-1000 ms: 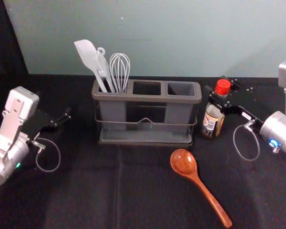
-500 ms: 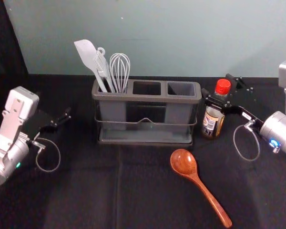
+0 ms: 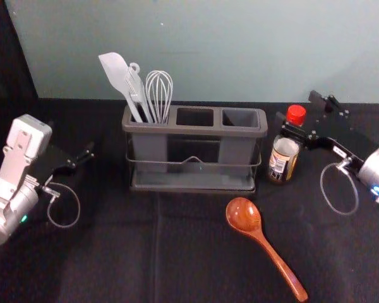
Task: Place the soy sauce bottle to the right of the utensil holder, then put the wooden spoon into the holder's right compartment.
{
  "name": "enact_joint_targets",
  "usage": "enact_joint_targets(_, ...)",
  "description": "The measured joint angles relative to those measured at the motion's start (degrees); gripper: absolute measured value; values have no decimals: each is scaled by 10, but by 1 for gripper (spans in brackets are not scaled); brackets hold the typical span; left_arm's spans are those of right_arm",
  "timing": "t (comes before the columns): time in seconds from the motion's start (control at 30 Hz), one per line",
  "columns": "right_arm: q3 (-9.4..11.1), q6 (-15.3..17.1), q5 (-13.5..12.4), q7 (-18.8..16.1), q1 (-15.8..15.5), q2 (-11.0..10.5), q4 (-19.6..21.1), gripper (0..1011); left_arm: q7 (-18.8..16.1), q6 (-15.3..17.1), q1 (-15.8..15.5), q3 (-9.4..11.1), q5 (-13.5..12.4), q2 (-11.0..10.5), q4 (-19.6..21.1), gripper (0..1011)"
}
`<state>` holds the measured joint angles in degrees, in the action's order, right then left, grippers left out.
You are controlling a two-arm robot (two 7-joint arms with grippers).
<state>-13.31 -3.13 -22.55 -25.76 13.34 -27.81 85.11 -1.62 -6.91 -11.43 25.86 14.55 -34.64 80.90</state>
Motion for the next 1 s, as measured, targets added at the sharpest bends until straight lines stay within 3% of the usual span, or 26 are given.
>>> enact_joint_targets(0.33,32,72,-18,15,-86,-58,154,1000,0,0,0,0,0,0,0,1005)
enact_joint_targets(0.47,29,111,-21,18,-115,-82,210,1000,0,0,0,0,0,0,0,1005)
enact_joint_targets(0.57,20,131,-17,21,-123,-91,231,1000,0,0,0,0,0,0,0,1005)
enact_joint_targets(0.77,-29,229,-12,22,-108,-102,251,1000,0,0,0,0,0,0,0,1005)
enact_joint_targets(0.9,-75,324,-13,22,-66,-95,230,1000,0,0,0,0,0,0,0,1005)
enact_joint_targets(1.0,-101,376,-9,23,-40,-89,216,1000,0,0,0,0,0,0,0,1005)
